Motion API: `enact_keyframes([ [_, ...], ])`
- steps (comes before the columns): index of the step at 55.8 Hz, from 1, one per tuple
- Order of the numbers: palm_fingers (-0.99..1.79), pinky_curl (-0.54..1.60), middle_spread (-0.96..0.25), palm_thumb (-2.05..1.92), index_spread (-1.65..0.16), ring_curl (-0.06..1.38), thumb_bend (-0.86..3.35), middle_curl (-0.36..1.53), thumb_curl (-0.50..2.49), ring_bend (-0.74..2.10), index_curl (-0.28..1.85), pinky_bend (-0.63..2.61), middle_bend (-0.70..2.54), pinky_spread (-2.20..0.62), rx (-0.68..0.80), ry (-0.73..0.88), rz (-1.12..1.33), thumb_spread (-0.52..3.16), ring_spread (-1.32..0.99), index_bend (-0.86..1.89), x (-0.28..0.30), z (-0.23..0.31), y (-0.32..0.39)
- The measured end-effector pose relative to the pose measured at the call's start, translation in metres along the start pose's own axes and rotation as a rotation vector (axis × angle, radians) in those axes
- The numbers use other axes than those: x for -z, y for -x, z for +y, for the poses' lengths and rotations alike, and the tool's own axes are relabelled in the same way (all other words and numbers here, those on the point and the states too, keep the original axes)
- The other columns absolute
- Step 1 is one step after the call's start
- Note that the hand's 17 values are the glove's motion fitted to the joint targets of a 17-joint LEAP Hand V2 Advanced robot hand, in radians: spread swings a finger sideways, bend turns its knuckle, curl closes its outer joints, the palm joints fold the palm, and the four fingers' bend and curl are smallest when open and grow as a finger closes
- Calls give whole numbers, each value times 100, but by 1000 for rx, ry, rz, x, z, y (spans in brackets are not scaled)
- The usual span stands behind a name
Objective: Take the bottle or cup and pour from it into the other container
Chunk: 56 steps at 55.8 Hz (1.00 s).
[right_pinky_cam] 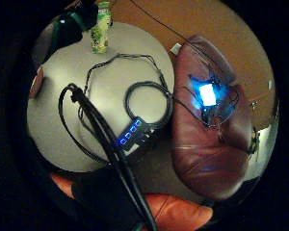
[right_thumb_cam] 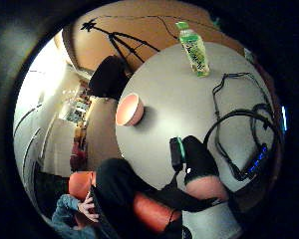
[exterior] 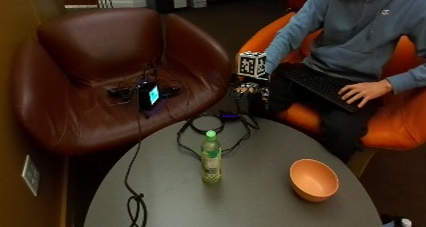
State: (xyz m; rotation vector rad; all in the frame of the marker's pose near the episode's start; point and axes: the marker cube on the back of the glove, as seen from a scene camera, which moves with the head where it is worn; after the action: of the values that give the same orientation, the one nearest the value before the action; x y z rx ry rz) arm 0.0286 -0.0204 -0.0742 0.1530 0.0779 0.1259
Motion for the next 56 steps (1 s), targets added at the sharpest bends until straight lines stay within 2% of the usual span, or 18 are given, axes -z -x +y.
enact_keyframes([
  [16, 13, 33, -6, 63, -31, 29, -2, 27, 32, 40, 20, 53, 18, 18, -67, 5, -75, 100, -9, 10, 33, -31, -31],
  [31, 7, 34, -5, 58, -32, 30, -3, 29, 33, 43, 19, 54, 20, 21, -118, -10, -169, 99, -8, 12, 39, -53, -62],
  [56, 3, 36, -7, 55, -34, 31, -3, 32, 32, 47, 17, 58, 20, 22, -211, 1, -361, 97, -8, 10, 1, -95, -82],
])
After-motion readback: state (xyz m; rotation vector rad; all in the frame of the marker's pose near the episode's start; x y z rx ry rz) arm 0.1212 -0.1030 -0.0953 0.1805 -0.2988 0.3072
